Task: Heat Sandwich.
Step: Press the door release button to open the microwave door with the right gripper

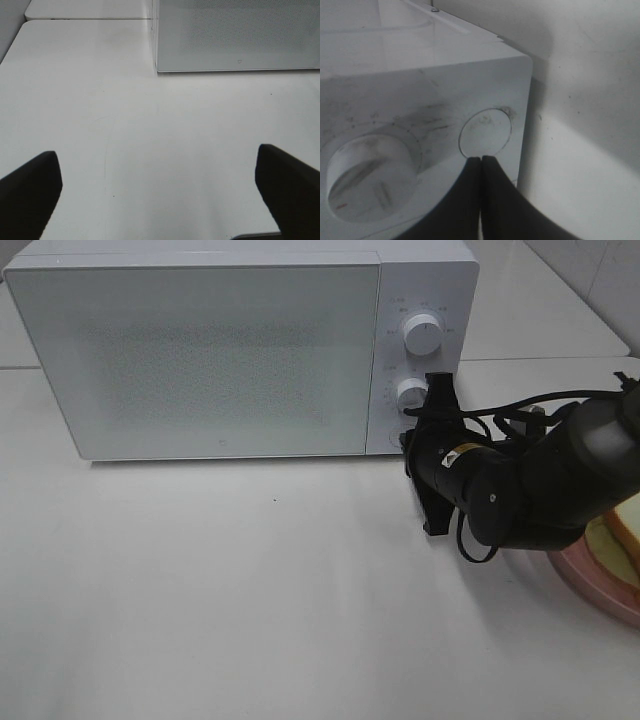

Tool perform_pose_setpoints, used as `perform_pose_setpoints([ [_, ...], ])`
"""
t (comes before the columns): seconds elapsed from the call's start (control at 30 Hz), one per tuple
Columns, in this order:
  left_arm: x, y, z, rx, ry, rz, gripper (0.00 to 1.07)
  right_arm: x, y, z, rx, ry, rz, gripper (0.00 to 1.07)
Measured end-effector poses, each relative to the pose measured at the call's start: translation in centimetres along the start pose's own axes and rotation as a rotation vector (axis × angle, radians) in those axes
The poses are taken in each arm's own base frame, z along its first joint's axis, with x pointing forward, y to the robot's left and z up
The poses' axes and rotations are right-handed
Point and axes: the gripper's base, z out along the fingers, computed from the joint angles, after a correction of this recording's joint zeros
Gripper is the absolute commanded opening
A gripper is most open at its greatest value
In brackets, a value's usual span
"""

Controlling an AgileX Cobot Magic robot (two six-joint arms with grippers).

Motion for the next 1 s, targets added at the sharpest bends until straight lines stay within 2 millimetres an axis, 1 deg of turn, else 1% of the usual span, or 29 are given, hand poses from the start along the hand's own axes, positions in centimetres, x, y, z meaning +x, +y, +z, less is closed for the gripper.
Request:
perform_pose_setpoints([
  [0.07, 0.0, 0.0, 0.0, 0.0, 0.0, 0.0, 1.01, -0.2, -0.1, 0.7, 0.009, -0.005, 0.001, 0.02],
  [0.1, 0.0, 0.0, 0.0, 0.0, 0.0, 0.0, 1.01, -0.2, -0.1, 0.7, 0.009, -0.005, 0.001, 0.02],
  [0.13, 0.0, 0.0, 0.0, 0.0, 0.0, 0.0, 1.01, -0.4, -0.2, 1.2, 0.011, -0.004, -0.004, 0.02],
  [0.37, 0.0, 0.0, 0.0, 0.0, 0.0, 0.0, 1.01, -0.6, 0.2, 2.1, 0.009, -0.01, 0.006, 0.02],
  [0.57, 0.0, 0.0, 0.0, 0.0, 0.0, 0.0, 1.01, -0.3, -0.6, 3.1, 0.04, -0.003, -0.001, 0.02],
  [1.0, 0.0, 0.0, 0.0, 0.0, 0.0, 0.0, 1.01, -0.4, -0.2, 3.1, -0.024, -0.027, 0.006, 0.03],
])
